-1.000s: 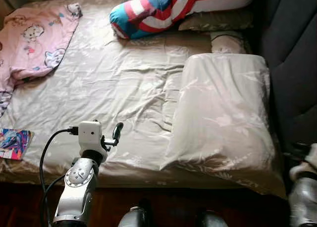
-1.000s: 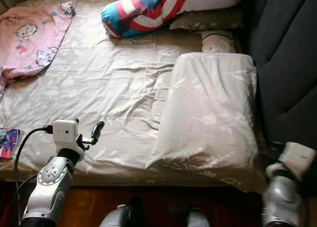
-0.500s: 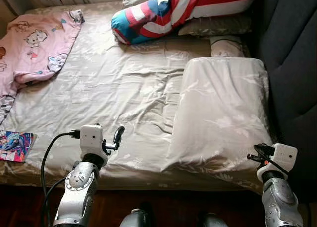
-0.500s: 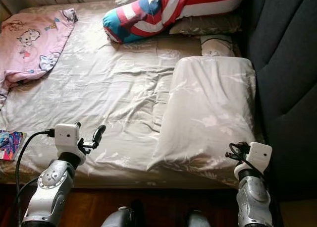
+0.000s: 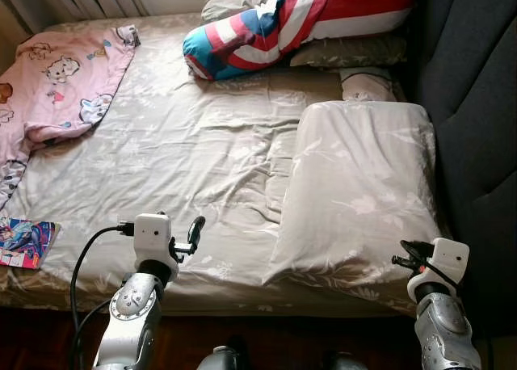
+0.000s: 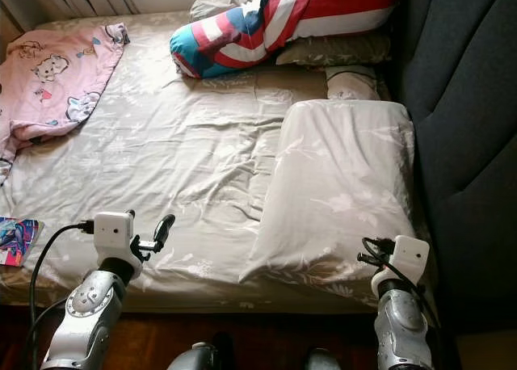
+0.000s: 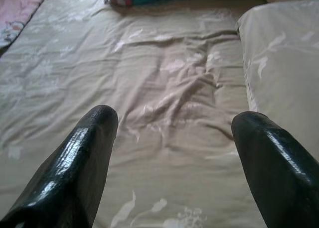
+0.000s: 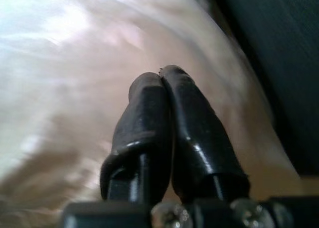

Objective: Clean up the room

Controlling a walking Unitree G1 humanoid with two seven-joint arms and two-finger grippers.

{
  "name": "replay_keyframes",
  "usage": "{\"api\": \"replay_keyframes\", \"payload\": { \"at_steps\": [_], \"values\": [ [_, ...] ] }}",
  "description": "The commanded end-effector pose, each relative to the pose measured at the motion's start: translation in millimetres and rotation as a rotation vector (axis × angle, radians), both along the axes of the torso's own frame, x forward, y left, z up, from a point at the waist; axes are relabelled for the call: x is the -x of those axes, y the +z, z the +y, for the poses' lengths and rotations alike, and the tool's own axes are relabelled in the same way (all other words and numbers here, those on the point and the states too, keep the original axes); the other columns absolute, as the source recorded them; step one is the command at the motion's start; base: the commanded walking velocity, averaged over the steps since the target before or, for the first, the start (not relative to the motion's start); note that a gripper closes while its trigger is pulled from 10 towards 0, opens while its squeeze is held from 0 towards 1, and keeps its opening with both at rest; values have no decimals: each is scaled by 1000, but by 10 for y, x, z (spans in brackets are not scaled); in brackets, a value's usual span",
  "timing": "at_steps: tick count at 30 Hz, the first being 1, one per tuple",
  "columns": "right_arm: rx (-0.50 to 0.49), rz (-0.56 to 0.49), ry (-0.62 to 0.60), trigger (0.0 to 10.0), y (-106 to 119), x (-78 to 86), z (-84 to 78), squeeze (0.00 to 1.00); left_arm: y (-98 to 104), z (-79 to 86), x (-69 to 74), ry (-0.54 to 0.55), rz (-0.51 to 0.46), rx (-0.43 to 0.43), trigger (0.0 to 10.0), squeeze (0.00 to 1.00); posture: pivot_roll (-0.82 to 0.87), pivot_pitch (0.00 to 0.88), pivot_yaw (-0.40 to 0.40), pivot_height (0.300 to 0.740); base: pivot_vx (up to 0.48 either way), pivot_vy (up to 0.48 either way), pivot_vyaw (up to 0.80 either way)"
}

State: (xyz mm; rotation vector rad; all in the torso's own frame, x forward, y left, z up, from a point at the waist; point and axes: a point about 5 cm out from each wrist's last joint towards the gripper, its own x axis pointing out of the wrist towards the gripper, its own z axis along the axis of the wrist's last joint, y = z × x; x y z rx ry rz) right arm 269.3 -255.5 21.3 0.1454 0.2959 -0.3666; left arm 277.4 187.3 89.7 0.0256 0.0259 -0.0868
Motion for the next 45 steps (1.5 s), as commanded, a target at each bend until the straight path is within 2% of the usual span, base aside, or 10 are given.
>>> {"api": "replay_keyframes", "payload": {
  "at_steps": [1, 9, 16, 17, 20, 22, 23, 30, 38, 45],
  "values": [
    [-35, 66, -85, 10000, -119, 96, -86, 1000, -39, 59, 57, 3, 16, -23, 10000, 0, -56, 227, 105, 740, 0, 0, 0],
    [-105, 64, -142, 10000, -152, 71, -84, 1000, -41, 96, 68, 6, 25, -32, 10000, 0, -46, 237, 116, 740, 0, 0, 0],
    [-227, -13, -171, 10000, -111, -18, -3, 1000, -26, 89, 46, -2, 24, -35, 10000, 0, -46, 243, 125, 740, 0, 0, 0],
    [-214, -5, -166, 10000, -111, -18, 4, 1000, -26, 92, 46, -2, 24, -35, 10000, 0, -46, 247, 127, 740, 0, 0, 0],
    [-58, 34, -55, 10000, -94, -27, 35, 1000, -31, 96, 54, -3, 27, -37, 10000, 0, -48, 249, 128, 740, 0, 0, 0],
    [-130, 15, -102, 10000, -104, -13, 14, 1000, -36, 91, 57, -5, 28, -38, 10000, 0, -48, 249, 128, 740, 0, 0, 0],
    [-252, -1, -220, 10000, -136, 27, -51, 1000, -40, 89, 54, -6, 30, -37, 10000, 0, -48, 249, 128, 740, 0, 0, 0],
    [-385, -41, -394, 10000, -185, 94, -15, 1000, -37, 94, 44, -5, 28, -39, 10000, 0, -52, 252, 128, 740, 0, 0, 0],
    [-568, -18, -409, 10000, -311, 89, 202, 1000, -19, 137, 66, 4, 25, -47, 10000, 0, -38, 265, 127, 740, 0, 0, 0],
    [-608, -11, -410, 10000, -320, 43, 260, 1000, -18, 161, 115, 7, 28, -54, 10000, 0, -28, 279, 129, 740, 0, 0, 0]
  ]
}}
